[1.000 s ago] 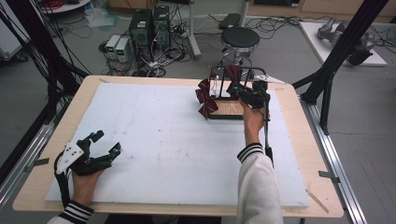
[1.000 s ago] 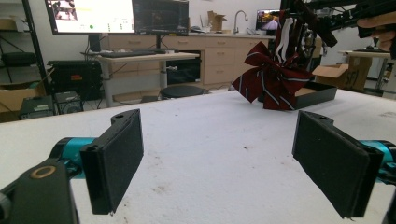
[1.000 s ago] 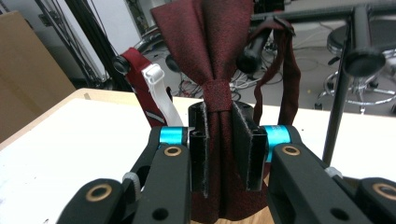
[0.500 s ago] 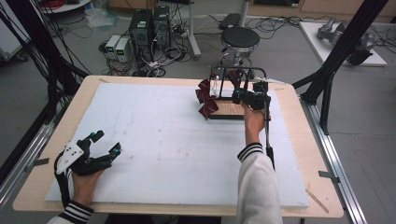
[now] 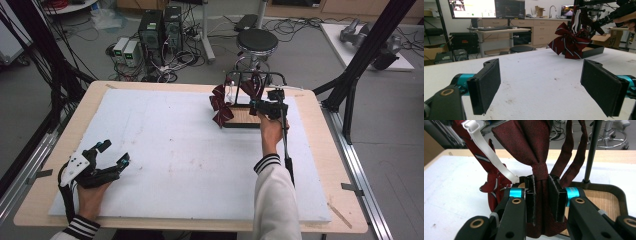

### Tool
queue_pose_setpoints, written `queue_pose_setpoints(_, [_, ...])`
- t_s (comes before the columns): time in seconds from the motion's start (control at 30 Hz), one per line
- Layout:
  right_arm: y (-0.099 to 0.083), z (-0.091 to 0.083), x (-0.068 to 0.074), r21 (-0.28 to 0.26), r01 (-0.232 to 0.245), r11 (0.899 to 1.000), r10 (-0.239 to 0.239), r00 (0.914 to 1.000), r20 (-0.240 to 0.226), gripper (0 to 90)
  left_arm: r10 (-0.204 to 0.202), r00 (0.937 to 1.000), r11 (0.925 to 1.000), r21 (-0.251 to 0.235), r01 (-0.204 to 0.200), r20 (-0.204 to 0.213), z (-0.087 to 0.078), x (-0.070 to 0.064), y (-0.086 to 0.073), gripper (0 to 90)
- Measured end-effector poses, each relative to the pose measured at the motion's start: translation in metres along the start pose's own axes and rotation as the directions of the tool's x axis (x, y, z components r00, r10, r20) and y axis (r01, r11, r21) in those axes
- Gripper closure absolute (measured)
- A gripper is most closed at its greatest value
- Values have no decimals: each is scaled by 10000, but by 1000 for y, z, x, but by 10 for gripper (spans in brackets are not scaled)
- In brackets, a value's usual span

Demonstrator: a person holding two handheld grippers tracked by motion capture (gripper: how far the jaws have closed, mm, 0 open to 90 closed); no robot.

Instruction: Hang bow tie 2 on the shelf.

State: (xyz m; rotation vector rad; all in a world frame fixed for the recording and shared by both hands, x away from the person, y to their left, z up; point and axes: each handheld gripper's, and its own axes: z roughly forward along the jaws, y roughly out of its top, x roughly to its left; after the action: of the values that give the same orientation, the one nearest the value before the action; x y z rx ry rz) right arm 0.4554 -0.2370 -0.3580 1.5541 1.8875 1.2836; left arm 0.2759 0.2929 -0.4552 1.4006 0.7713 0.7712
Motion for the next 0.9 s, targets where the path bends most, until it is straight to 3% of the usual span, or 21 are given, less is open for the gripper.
queue_pose_setpoints(0.1, [1,-1,2,11,318,9995,-318,9995,54,751,-3,10000,10000,8,3,3,0,0,0,168])
queue_pose_setpoints(0.13, [1,-1,3,-43,503,9987,-502,9986,140,700,-15,10000,10000,6,15,-7,0,0,0,168])
queue_pose_setpoints(0.2, [2,-1,5,-154,868,9961,-864,9960,239,538,-1,10000,10000,14,1,7,0,0,0,168])
queue_pose_setpoints(0.27, [2,-1,7,-310,956,9949,-954,9954,74,318,3,10000,10000,5,-3,-2,0,0,0,168])
queue_pose_setpoints(0.33, [2,-4,11,-323,939,9951,-937,9956,61,152,5,10000,10000,8,-5,-7,0,0,0,168])
queue_pose_setpoints(0.37, [3,-6,13,-283,1161,9928,-1159,9932,107,107,3,10000,10000,19,-3,-15,0,0,0,168])
queue_pose_setpoints(0.5, [3,-21,26,-116,2415,9703,-2416,9704,-10,103,24,10000,10000,15,-24,-50,0,-1,0,169])
queue_pose_setpoints(0.57, [4,-29,31,-205,2767,9607,-2770,9608,-146,85,28,10000,10000,3,-28,-58,0,-1,0,168])
queue_pose_setpoints(0.8, [-14,-66,30,-1378,2793,9503,-2902,9546,-666,85,39,10000,10000,-16,-39,-69,0,-1,0,168])
queue_pose_setpoints(0.9, [-30,-82,25,-1882,2873,9392,-3057,9490,-765,85,-1,10000,10000,-10,1,-57,0,0,0,168])
